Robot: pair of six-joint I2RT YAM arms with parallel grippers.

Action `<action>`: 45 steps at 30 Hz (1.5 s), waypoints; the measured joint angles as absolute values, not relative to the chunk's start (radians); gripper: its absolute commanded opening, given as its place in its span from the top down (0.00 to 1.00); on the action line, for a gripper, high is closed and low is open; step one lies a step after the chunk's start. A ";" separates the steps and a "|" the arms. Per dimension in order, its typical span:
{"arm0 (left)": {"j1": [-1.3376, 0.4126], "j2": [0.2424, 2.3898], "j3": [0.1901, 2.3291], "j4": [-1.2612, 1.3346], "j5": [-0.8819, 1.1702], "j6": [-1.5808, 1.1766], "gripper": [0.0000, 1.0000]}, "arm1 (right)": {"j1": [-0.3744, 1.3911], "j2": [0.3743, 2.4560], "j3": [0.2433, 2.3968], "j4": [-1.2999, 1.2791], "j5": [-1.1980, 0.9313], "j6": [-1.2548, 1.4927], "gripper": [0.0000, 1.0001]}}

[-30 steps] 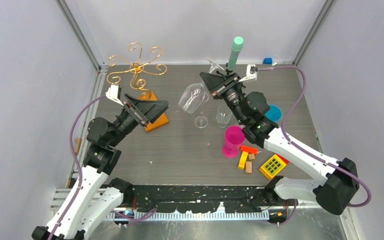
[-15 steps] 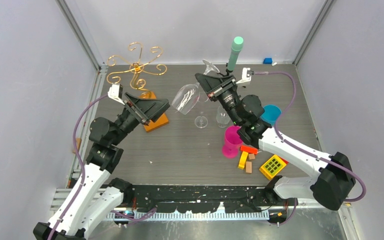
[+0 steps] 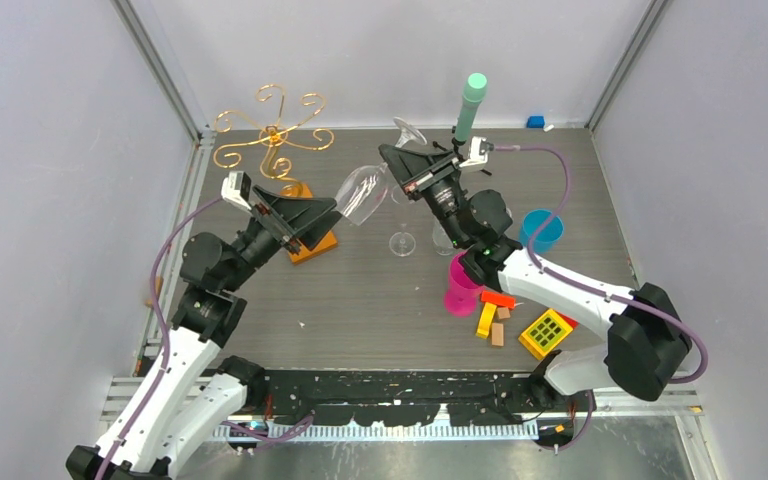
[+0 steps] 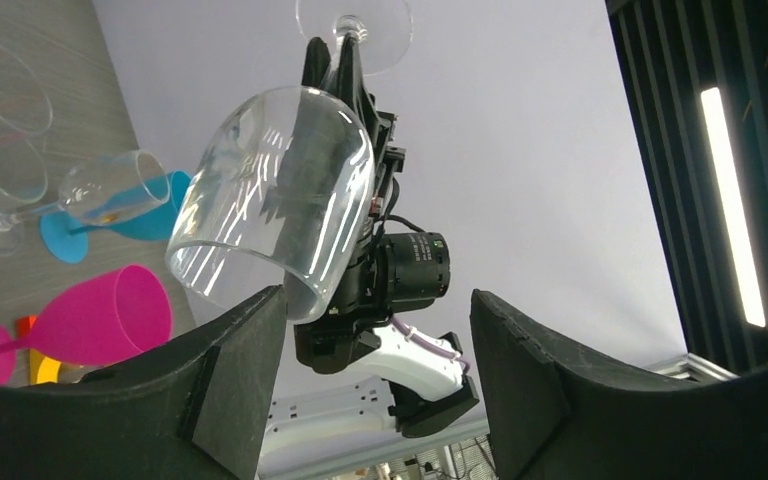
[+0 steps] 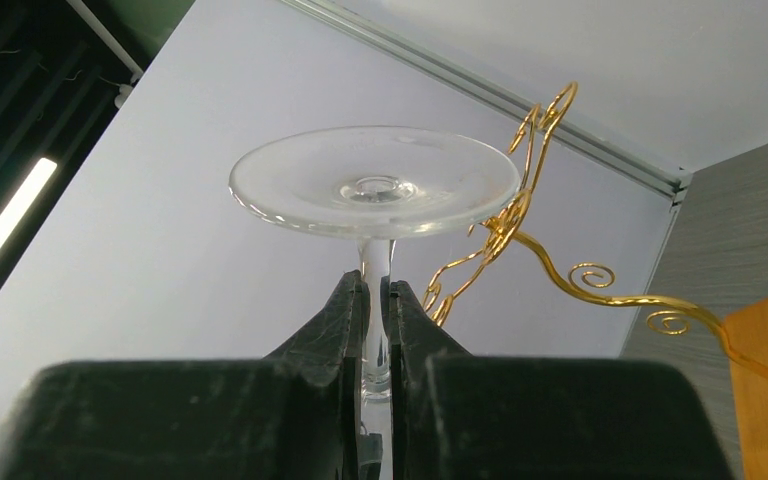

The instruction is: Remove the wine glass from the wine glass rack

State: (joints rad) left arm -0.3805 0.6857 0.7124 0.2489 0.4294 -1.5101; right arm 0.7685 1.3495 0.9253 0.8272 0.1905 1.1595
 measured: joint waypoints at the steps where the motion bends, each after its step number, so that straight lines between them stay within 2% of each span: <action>1: -0.381 0.685 0.712 0.239 0.425 -1.516 0.31 | 0.770 1.356 0.925 0.839 0.191 1.160 1.00; 8: -0.381 0.683 0.712 0.233 0.387 -1.566 0.32 | 0.772 1.363 0.925 0.883 0.191 1.162 1.00; 11: -0.381 0.703 0.709 0.284 0.383 -1.603 0.35 | 0.778 1.373 0.925 0.902 0.191 1.164 1.00; 19: -0.381 0.810 0.685 0.454 0.394 -1.726 0.58 | 0.783 1.418 0.929 0.944 0.223 1.202 1.00; 29: -0.384 0.825 0.682 0.525 0.403 -1.744 0.99 | 0.789 1.423 0.929 0.996 0.234 1.264 1.00; 34: -0.384 0.825 0.682 0.529 0.402 -1.727 1.00 | 0.790 1.423 0.929 0.996 0.237 1.268 1.00; 36: -0.384 0.824 0.682 0.527 0.401 -1.716 1.00 | 0.790 1.423 0.929 0.996 0.237 1.268 0.97; 40: -0.384 0.817 0.682 0.510 0.395 -1.687 1.00 | 0.790 1.423 0.920 0.998 0.236 1.269 0.80; 45: -0.384 0.807 0.683 0.493 0.387 -1.637 1.00 | 0.791 1.423 0.903 0.999 0.223 1.262 0.64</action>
State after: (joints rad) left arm -0.3840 0.8066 0.6827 0.4931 0.3874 -1.6371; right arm 0.7910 1.4227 0.9028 0.9985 0.2234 1.2625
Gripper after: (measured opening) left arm 0.051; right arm 0.280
